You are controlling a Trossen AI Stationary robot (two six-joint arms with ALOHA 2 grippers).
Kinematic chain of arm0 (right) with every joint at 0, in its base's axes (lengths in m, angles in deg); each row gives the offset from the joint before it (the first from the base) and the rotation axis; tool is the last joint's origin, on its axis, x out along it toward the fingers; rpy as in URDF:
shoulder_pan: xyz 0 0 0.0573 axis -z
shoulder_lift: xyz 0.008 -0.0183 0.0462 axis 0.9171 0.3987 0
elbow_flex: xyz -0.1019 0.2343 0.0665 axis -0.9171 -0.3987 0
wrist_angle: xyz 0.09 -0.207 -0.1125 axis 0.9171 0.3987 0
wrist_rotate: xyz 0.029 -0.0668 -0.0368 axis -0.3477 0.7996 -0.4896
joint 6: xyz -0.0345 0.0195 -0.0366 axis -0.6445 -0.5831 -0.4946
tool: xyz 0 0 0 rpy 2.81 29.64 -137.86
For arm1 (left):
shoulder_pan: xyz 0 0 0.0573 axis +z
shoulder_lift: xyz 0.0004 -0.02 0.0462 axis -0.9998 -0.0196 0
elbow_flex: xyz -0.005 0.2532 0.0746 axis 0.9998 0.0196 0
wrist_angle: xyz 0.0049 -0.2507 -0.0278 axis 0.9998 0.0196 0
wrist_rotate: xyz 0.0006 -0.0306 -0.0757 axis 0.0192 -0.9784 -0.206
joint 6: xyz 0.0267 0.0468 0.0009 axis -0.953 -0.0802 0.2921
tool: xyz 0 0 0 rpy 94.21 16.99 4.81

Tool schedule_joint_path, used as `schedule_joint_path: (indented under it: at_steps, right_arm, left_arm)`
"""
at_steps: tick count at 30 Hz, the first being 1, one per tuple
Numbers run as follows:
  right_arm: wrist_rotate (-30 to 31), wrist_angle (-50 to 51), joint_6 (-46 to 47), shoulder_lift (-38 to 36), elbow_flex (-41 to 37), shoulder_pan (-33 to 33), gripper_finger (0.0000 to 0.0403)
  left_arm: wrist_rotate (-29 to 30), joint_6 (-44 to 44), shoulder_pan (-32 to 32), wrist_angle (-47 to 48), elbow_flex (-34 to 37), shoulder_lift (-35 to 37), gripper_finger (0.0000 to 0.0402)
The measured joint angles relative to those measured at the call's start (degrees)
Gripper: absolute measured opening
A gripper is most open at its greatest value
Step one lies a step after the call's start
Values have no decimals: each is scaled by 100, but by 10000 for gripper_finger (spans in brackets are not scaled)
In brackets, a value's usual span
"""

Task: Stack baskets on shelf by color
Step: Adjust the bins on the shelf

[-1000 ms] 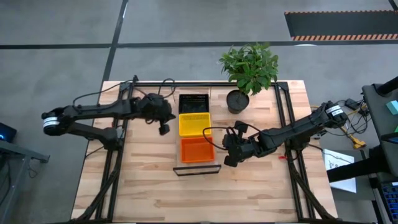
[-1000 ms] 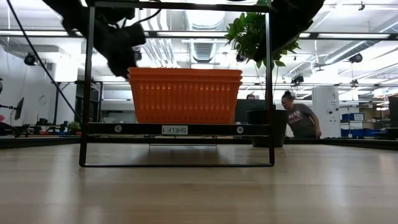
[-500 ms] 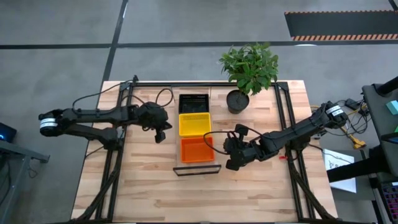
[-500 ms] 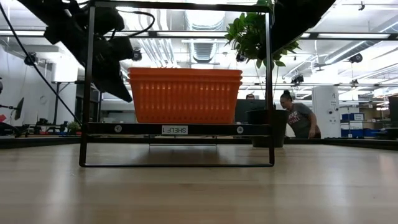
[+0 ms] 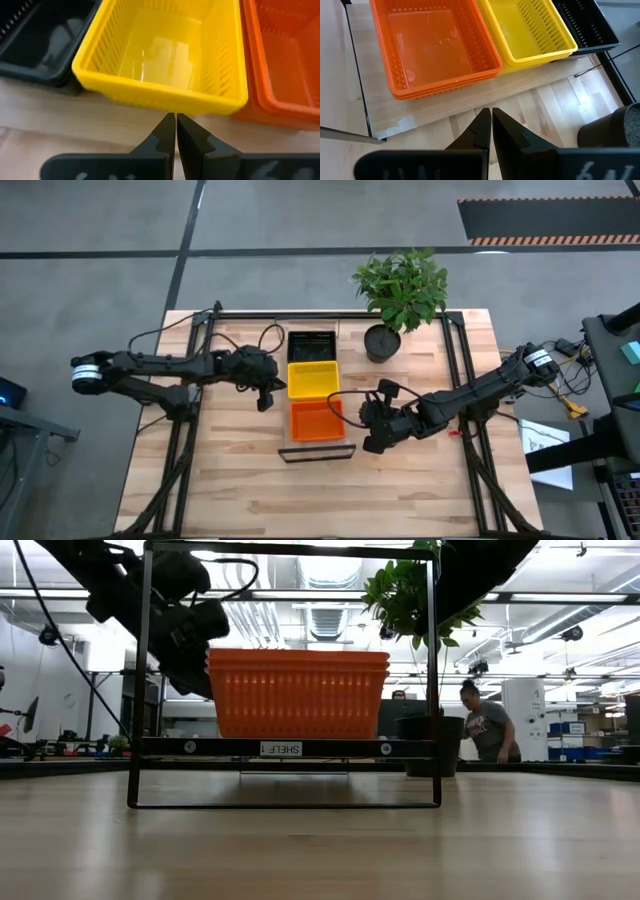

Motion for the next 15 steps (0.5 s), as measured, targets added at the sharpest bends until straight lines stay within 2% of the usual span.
schedule_joint_path:
  at_steps: [15]
  right_arm:
    - [4,2,0,0,0,0,9]
  left_arm:
    - [-4,-4,0,-365,-9,-268,0]
